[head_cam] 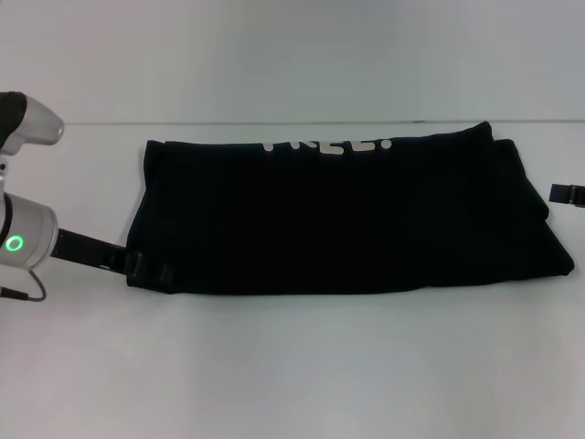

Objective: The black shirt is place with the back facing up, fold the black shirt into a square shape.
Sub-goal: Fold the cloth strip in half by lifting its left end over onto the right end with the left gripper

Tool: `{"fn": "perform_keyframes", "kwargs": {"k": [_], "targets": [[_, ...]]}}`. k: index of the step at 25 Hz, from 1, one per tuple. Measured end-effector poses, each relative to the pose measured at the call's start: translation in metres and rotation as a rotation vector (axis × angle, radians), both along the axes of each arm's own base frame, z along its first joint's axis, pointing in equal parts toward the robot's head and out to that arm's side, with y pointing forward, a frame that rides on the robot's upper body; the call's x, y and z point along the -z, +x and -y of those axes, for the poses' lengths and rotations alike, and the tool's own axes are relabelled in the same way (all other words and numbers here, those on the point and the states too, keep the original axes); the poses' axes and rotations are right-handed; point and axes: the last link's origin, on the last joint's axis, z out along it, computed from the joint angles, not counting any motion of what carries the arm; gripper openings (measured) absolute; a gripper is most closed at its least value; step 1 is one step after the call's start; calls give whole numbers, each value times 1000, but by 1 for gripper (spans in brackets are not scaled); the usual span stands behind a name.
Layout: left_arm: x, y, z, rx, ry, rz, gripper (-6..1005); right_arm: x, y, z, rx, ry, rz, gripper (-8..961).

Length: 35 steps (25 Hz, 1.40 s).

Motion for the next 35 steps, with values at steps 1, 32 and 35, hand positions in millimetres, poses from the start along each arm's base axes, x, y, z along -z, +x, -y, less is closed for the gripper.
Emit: {"fn": "perform_keyframes", "kwargs": {"k": [1,32,35], "targets": [[-1,-1,0,-1,5,-5,592,0,0,0,0,-1,0,703],[1,-5,0,31,-4,-19,2,29,10,6,72,-119,105,703],[0,-5,0,33,-3,-21,7,30,11,4,80,-106,110,703]]}}
